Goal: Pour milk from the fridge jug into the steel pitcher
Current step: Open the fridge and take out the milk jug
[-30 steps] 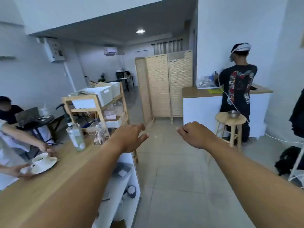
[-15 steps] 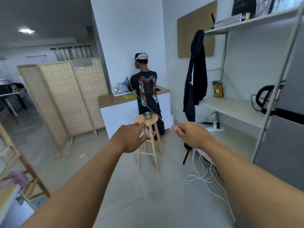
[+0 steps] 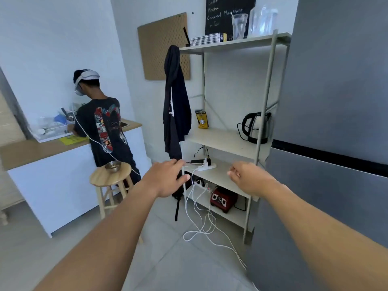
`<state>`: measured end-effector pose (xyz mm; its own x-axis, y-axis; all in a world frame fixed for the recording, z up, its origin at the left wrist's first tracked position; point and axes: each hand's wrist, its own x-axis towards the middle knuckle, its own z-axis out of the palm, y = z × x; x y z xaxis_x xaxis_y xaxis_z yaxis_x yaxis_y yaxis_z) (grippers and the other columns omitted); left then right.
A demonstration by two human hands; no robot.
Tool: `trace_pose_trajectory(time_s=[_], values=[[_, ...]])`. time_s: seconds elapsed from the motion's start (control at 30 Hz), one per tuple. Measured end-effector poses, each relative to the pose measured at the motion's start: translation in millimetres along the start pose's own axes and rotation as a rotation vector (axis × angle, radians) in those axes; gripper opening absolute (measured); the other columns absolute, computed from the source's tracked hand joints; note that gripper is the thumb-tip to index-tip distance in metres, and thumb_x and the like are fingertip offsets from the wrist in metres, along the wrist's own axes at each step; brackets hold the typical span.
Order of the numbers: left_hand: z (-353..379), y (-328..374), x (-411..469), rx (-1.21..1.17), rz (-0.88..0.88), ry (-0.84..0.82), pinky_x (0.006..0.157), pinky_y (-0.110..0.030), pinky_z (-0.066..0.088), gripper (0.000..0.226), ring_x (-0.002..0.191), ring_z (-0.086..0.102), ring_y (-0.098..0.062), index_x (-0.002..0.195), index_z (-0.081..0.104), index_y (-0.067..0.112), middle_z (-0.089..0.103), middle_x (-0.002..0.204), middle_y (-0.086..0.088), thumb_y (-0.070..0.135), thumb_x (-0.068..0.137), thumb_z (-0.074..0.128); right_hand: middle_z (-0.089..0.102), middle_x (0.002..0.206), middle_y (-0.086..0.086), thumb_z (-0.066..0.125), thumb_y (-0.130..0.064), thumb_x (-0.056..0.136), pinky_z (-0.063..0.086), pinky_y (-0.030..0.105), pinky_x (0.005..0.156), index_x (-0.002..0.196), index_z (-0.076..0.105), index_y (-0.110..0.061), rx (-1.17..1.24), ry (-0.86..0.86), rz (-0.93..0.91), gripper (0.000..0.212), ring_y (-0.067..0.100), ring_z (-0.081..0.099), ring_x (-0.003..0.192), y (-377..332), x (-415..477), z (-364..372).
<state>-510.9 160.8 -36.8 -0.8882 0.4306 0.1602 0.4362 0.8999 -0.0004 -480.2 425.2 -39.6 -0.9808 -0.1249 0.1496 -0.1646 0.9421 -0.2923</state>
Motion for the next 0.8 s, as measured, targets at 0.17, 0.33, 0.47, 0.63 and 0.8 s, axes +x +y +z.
trace_pose_trajectory(time_s=[0.17, 0.33, 0.47, 0.63, 0.8], values=[[1.1, 2.7, 49.1, -0.012, 0.14, 0.007, 0.099, -0.043, 0.041, 0.05, 0.124, 0.054, -0.026, 0.145, 0.04, 0.022, 0.053, 0.142, -0.001, 0.049, 0.103, 0.037, 0.062, 0.107, 0.004, 0.04, -0.036, 0.098, 0.051, 0.042, 0.086, 0.109, 0.056, -0.019, -0.048, 0.048, 0.147, 0.026, 0.023, 0.06, 0.095, 23.3, 1.5, -22.9], [8.8, 24.3, 93.0, -0.034, 0.27, 0.004, 0.099, -0.041, 0.041, 0.05, 0.126, 0.054, -0.024, 0.145, 0.04, 0.024, 0.052, 0.144, 0.001, 0.049, 0.102, 0.038, 0.06, 0.109, 0.001, 0.041, -0.033, 0.099, 0.049, 0.038, 0.086, 0.11, 0.055, -0.019, -0.055, 0.099, 0.251, 0.022, 0.021, 0.057, 0.095, 51.6, -7.6, -33.5], [17.5, 54.8, 128.3, -0.053, 0.348, -0.002, 0.103, -0.044, 0.042, 0.052, 0.125, 0.054, -0.026, 0.146, 0.038, 0.023, 0.051, 0.144, -0.001, 0.051, 0.102, 0.037, 0.059, 0.109, 0.001, 0.042, -0.032, 0.099, 0.047, 0.035, 0.082, 0.11, 0.054, -0.019, -0.077, 0.119, 0.319, 0.021, 0.021, 0.056, 0.095, 82.7, -11.0, -31.9], [28.3, 96.5, 175.3, -0.014, 0.45, 0.007, 0.114, -0.047, 0.034, 0.057, 0.137, 0.043, -0.024, 0.151, 0.03, 0.021, 0.041, 0.153, -0.003, 0.049, 0.102, 0.04, 0.053, 0.12, -0.001, 0.044, -0.034, 0.099, 0.048, 0.035, 0.087, 0.119, 0.052, -0.021, -0.061, 0.2, 0.379, 0.026, 0.02, 0.057, 0.101, 134.7, 4.2, -28.2], [21.9, 137.8, 234.5, 0.016, 0.526, 0.068, 0.114, -0.045, 0.032, 0.064, 0.141, 0.037, -0.024, 0.155, 0.019, 0.022, 0.033, 0.156, -0.004, 0.046, 0.101, 0.043, 0.043, 0.128, -0.001, 0.043, -0.032, 0.099, 0.05, 0.036, 0.08, 0.134, 0.043, -0.02, -0.035, 0.262, 0.444, 0.036, 0.023, 0.057, 0.102, 186.0, 23.8, -29.2]])
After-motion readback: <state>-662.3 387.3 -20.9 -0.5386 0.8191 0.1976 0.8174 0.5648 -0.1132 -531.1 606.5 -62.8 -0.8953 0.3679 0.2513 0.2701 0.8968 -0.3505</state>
